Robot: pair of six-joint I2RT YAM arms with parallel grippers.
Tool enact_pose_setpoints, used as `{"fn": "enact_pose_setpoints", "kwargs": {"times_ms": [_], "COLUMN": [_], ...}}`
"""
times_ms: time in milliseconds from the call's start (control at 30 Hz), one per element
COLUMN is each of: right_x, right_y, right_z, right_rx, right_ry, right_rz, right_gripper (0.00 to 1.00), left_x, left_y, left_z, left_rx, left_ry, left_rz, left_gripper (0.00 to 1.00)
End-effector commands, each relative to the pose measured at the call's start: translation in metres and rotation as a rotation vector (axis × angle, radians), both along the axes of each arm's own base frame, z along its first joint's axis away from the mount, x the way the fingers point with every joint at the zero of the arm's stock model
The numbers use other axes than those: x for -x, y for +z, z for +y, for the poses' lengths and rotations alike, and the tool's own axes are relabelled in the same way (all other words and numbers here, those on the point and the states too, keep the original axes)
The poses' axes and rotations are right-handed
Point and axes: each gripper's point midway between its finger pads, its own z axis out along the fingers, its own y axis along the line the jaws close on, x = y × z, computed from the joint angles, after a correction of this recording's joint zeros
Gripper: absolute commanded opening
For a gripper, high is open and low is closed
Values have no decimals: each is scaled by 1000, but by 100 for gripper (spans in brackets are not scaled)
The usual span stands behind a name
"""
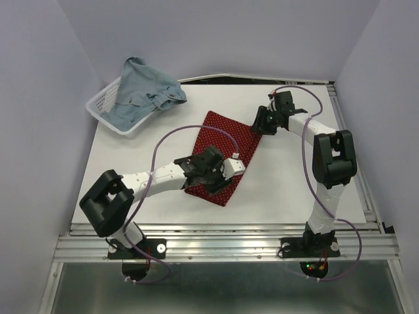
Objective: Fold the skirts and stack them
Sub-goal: Fold the skirt
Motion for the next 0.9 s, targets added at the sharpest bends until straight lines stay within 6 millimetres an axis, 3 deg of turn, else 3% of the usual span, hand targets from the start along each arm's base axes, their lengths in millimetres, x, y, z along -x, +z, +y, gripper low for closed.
{"fn": "enact_pose_setpoints", "kwargs": {"times_ms": [0, 133, 267, 567, 767, 867], "right_x": [-17, -23, -28, -39, -43, -44], "right_y": [10, 8, 5, -4, -13, -14], "right_z": [-8, -15, -12, -5, -9, -8], "right_rx": [64, 104, 95, 75, 96, 92], "right_ry": [-32, -55, -44, -22, -49, -47], "right_rz": [-59, -71, -70, -62, -51, -50], "right_gripper": [52, 51, 50, 41, 46, 43], "left_x": [3, 8, 14, 14, 14, 15], "left_y": [4, -37, -55, -61, -58, -59], "left_z": [-27, -19, -14, -15, -15, -14], "left_rx": [34, -79, -115, -128, -123, -124], "left_ry": [-37, -49, -61, -65, -59, -61], "left_rz": [-12, 35, 70, 84, 83, 84], "left_gripper": [52, 51, 50, 50, 50, 50]}}
